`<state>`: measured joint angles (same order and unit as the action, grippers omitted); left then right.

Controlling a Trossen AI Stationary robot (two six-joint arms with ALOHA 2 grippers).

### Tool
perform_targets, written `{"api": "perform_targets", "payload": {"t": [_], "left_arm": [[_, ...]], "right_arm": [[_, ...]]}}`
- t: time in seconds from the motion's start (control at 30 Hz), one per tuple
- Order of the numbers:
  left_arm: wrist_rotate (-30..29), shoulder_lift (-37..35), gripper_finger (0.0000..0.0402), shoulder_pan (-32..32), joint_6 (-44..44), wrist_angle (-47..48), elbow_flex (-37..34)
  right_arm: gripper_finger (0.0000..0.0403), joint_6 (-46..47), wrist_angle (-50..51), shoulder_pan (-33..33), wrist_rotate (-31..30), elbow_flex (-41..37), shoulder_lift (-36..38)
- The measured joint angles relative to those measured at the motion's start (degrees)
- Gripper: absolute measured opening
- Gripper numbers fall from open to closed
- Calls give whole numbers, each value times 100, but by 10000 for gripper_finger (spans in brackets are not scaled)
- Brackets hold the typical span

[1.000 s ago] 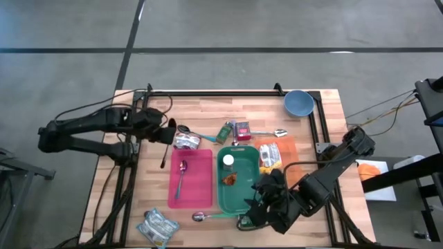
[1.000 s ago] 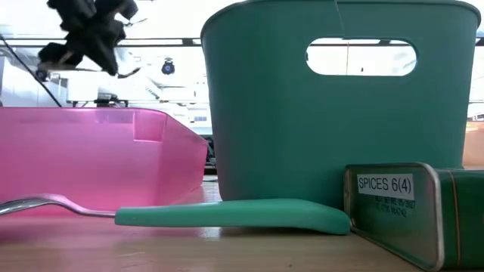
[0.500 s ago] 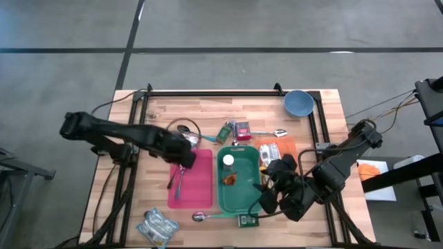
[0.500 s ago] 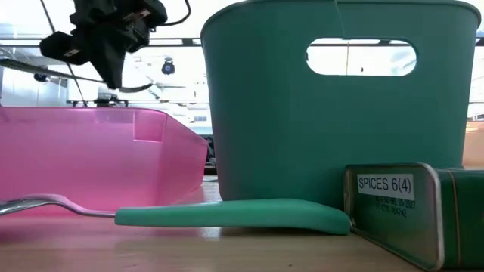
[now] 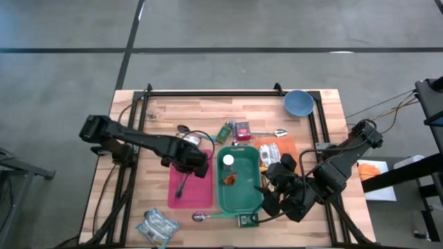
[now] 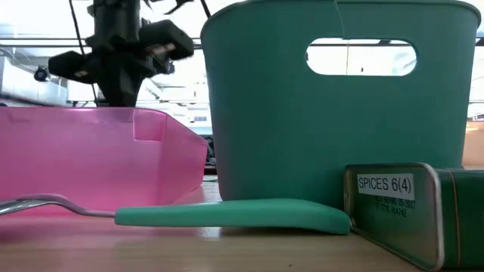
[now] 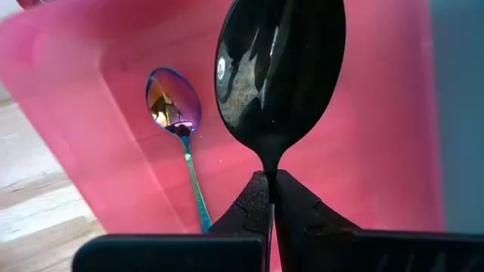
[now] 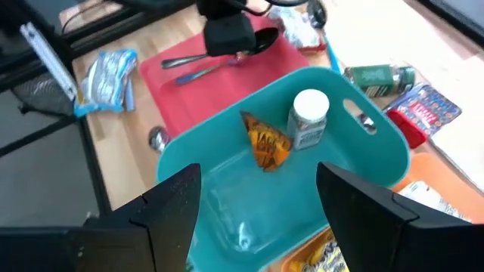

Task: Pick & Place Food Item
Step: Put the black spoon into the pink bin

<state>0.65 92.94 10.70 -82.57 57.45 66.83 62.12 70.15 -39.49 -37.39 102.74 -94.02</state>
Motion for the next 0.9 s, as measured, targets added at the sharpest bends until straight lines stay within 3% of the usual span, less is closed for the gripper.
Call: {"api": "perform_targets", "payload": {"t": [0.37,0.9], "left_arm": [[44,443,1,31,-2,-111,-80],[84,455,1,29,-310,-905,-775]], "right_arm": [[258,-85,43,-228,48,-9,0],[258,-81,56,-229,40,-51,0]]}}
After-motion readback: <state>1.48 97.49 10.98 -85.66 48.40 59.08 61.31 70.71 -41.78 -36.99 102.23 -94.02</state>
